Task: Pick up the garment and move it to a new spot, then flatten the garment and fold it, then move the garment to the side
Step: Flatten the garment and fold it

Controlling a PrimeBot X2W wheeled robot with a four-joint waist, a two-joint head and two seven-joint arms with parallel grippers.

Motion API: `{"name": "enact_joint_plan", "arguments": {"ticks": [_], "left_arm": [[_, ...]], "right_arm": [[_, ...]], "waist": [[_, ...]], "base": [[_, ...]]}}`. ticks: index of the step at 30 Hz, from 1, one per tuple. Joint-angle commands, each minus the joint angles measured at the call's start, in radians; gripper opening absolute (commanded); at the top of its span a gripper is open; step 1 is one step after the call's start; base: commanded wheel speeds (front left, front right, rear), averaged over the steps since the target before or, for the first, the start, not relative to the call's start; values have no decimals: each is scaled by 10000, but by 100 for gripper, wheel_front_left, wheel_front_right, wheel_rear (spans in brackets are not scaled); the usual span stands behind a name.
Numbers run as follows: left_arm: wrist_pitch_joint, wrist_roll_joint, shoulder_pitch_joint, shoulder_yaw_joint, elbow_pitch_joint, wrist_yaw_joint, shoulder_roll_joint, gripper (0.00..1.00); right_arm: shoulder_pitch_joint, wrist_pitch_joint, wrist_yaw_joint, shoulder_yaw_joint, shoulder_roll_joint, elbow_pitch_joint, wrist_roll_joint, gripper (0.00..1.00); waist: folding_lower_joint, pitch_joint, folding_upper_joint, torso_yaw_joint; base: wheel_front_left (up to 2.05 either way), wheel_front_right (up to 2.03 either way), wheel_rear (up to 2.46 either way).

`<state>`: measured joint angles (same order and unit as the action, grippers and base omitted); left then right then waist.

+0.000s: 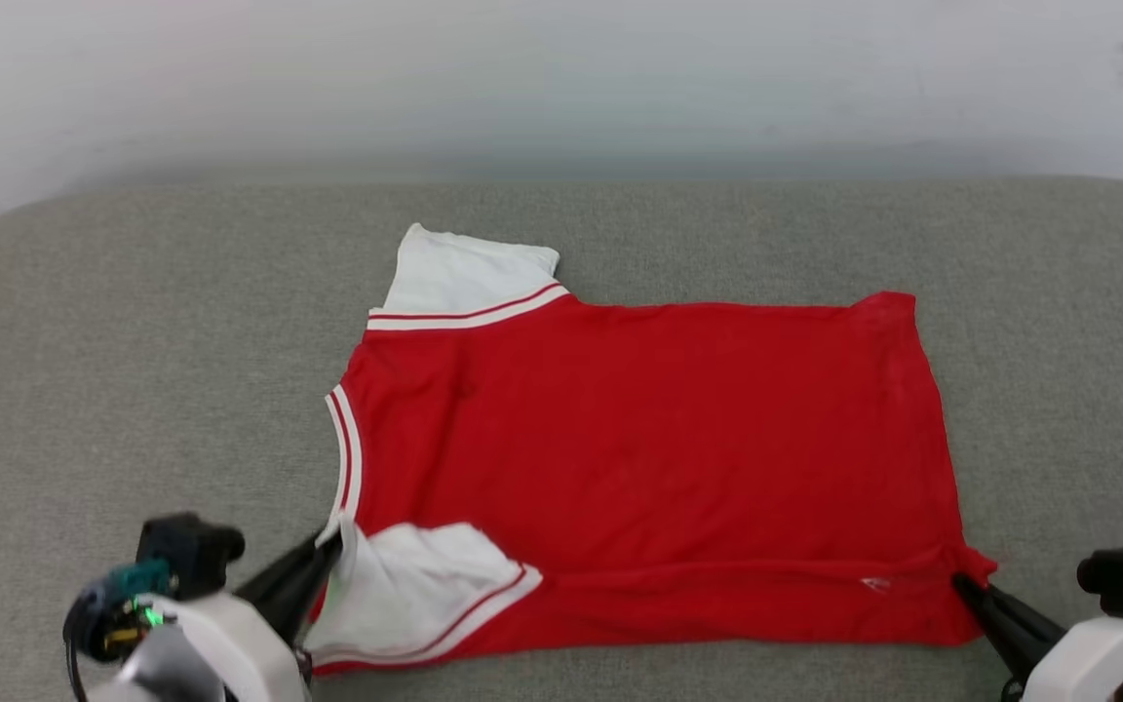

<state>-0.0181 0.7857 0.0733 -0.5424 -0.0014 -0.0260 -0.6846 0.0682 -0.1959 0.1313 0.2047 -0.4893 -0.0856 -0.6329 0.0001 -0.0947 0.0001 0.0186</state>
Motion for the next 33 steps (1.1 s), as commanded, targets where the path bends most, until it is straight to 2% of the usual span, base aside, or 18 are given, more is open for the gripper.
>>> {"name": "enact_joint_plan", "arguments": {"ticks": [1,7,15,23,32,33], "left_arm": [[102,-122,491,31,161,-126,-35,0],[385,-240,1916,18,889,-542,-1,0],[575,-358,3261,-207,2014,-847,78,0],[508,-414,4025,-585,3399,-965,367,0],[115,-383,4331,-1104,4456,-1027,768,0],[69,-331,4354,-1111,4544,-1025,837,20]], "right_arm": [[-290,-28,-11,46,-19,-34,-59,0],[-992,-54,-11,244,-155,-222,-280,0],[-2262,-134,-11,766,-203,-809,-444,0],[-3389,-57,-11,1316,-288,-1877,-300,0],[-3787,291,-11,1935,-201,-2703,-456,0],[-3777,329,-11,1947,-184,-2712,-497,27]], "waist": [[-1,-192,-1,91],[-1,-712,-1,334],[-1,-1486,-1,605],[-1,-2000,-1,618],[-1,-1990,-1,476],[-1,-1925,-1,439]], "base": [[0,0,0],[0,0,0],[0,0,0],[0,0,0],[0,0,0],[0,0,0]]}}
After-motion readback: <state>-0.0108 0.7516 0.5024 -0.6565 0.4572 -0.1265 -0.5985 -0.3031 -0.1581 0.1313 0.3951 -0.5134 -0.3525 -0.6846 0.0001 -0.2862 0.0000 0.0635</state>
